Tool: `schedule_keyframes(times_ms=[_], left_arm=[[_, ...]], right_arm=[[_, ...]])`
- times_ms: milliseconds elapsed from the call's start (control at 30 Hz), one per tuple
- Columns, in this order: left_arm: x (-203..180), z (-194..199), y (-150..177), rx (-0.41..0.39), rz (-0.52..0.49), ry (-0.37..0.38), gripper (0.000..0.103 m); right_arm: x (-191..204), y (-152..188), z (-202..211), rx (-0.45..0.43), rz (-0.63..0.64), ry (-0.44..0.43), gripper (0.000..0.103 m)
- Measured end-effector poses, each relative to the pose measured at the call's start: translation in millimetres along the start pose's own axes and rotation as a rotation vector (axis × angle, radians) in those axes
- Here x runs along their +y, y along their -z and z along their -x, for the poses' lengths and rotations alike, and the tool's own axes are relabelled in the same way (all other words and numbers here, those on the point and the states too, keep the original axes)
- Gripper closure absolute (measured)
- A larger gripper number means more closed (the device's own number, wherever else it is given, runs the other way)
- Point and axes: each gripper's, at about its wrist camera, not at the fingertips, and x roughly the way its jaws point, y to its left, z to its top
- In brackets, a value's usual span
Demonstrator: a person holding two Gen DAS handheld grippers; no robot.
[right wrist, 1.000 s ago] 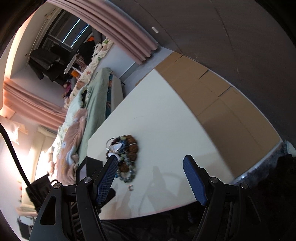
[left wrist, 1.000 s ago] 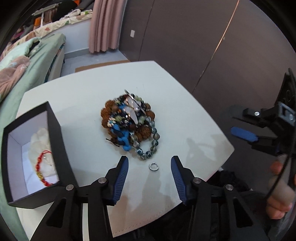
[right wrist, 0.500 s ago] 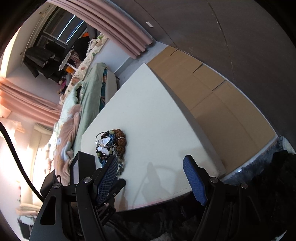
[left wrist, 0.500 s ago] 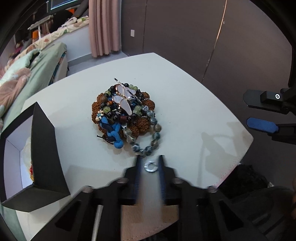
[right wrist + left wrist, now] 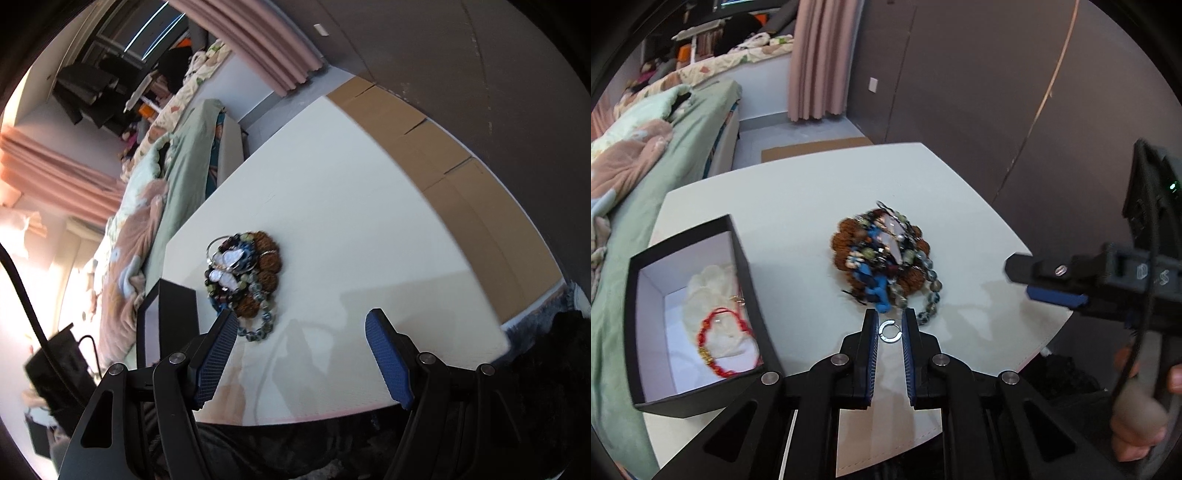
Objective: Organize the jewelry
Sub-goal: 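Grasp the silver ring beside the pile with the left gripper, then carry the ring over the box with left gripper while right places grey bead bracelet inside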
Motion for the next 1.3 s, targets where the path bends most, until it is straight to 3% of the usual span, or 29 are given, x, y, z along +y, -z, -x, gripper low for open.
schedule_keyframes(times_ms=[300,600,667,733,800,867,1100,1300], left_arm=[[27,29,-5,-0.061,0.070,0.007,0.090],[56,59,-2,-0.109,0.120,-0.011,0.090],[61,67,1,-0.123,0.131,-0.015,0.090],[67,76,3,-0.138,0.142,-0.020,0.090],[73,84,6,-0.150,0.151,-0.028,0.090],[81,93,7,-0.161,0.168,-0.033,0.090],[101,120,15,-0.203,0.202,-0.049,0.090],[114,132,15,-0.224,0.221,-0.054,0.090]], right_arm=[[27,2,-39,0.079,0.061,0.086,0.060],[45,-3,-63,0.092,0.086,0.161,0.062],[46,-4,-65,0.079,0.088,0.160,0.068],[43,-2,-64,0.078,0.073,0.129,0.085],[43,0,-62,0.078,0.069,0.107,0.092],[46,1,-59,0.062,0.076,0.100,0.092],[56,0,-30,-0.056,0.042,-0.123,0.092],[85,10,-24,-0.102,0.071,-0.271,0.092]])
